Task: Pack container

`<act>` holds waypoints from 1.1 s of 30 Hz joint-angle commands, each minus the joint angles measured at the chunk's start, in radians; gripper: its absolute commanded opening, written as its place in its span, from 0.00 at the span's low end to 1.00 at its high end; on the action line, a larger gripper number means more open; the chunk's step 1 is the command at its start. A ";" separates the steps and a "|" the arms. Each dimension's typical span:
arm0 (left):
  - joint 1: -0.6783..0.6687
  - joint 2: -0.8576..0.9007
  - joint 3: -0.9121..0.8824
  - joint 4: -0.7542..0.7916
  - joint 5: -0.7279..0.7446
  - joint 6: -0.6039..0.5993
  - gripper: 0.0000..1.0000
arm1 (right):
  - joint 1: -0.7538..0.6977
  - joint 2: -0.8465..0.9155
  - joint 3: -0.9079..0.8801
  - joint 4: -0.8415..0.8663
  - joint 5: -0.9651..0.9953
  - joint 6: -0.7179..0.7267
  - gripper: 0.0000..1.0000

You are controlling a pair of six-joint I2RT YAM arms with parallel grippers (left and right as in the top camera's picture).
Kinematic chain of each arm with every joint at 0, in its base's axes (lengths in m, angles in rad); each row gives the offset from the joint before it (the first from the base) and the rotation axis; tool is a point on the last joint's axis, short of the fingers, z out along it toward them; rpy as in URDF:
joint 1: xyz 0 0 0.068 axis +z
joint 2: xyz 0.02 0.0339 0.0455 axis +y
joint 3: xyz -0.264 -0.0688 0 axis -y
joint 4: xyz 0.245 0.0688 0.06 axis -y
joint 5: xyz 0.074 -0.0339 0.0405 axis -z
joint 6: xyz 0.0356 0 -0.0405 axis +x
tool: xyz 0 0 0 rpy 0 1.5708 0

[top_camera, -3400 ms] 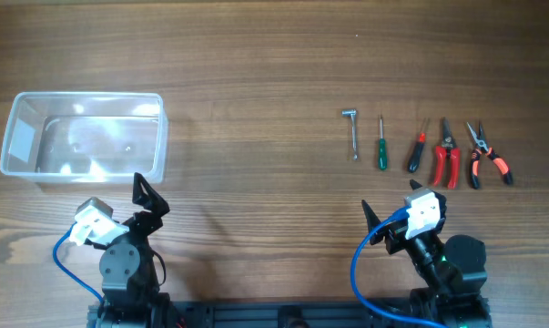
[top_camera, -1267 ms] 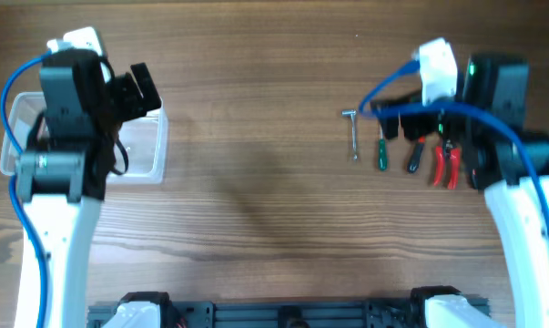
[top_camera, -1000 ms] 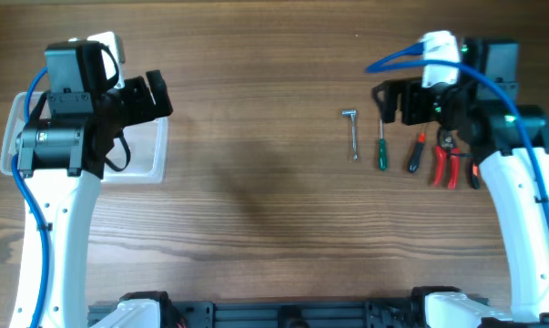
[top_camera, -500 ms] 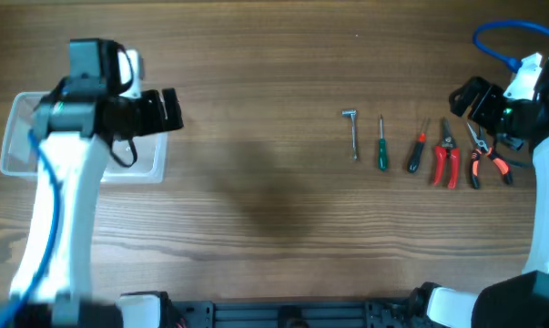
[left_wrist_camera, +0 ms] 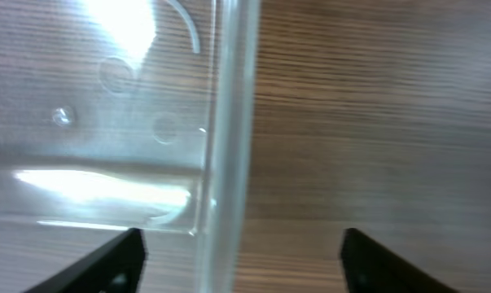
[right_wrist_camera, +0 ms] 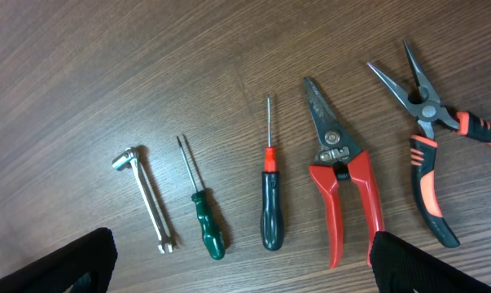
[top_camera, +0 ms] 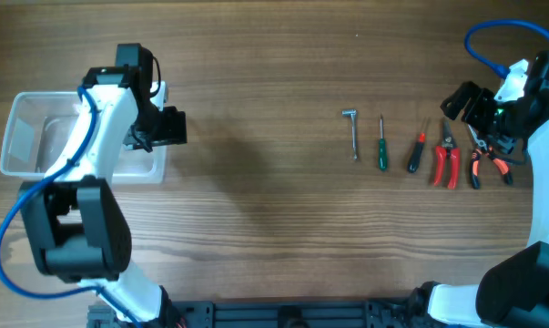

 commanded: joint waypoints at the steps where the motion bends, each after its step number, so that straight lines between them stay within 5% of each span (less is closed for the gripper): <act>1: 0.006 0.054 0.004 0.016 -0.077 0.047 0.74 | 0.003 0.012 -0.004 -0.001 0.007 0.018 1.00; 5: 0.006 0.094 0.004 0.040 -0.077 0.097 0.73 | 0.003 0.012 -0.004 -0.003 0.039 0.018 1.00; 9: 0.006 0.122 0.004 0.055 -0.076 0.105 0.63 | 0.003 0.012 -0.004 -0.013 0.041 0.018 1.00; 20: 0.005 0.128 0.004 0.101 -0.073 0.171 0.04 | 0.003 0.012 -0.004 -0.018 0.048 0.018 1.00; 33: -0.092 0.057 0.061 -0.002 -0.065 0.009 0.04 | 0.003 0.012 -0.004 -0.018 0.048 0.018 1.00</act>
